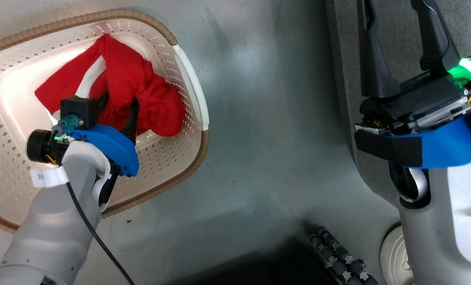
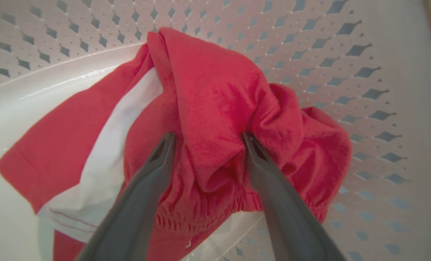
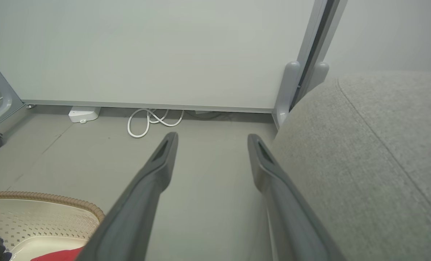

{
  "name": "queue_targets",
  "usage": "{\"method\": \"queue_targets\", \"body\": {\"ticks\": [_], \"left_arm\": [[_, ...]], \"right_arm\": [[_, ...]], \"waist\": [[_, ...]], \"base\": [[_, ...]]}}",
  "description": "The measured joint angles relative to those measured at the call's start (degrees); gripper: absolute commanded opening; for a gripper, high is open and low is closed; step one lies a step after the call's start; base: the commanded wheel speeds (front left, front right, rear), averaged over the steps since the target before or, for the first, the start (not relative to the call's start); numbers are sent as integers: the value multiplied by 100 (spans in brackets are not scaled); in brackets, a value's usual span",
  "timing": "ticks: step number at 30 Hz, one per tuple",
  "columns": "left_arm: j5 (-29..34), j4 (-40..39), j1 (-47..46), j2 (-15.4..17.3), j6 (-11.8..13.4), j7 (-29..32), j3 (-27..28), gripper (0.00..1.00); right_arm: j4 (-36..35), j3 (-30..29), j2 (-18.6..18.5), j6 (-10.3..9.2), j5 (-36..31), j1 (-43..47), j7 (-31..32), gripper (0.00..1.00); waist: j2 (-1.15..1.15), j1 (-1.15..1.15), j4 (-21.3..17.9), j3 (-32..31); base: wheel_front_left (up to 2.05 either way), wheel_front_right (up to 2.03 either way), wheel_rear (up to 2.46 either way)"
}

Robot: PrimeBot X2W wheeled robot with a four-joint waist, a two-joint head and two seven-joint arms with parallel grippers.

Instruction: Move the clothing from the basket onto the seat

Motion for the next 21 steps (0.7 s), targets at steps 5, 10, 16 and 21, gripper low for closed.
{"method": "queue_targets", "body": {"ticks": [5,10,16,21], "left_arm": [[-82,575,-246,-162,1,89,-47,100],[-114,966,-436,-361,1,179,-137,0],[-235,1080,-481,-434,0,211,-266,0],[-350,1054,-503,-389,0,241,-430,0]], "right_arm": [[-94,-22,1,0,1,99,10,100],[-149,-27,1,0,12,193,49,100],[-145,-20,1,0,41,194,48,100],[-121,-10,1,0,71,183,37,100]], "waist": [[0,0,-4,51],[0,-1,-5,53],[0,-1,-28,21],[0,-1,-43,-10]], "base": [[0,0,0],[0,0,0],[0,0,0],[0,0,0]]}}
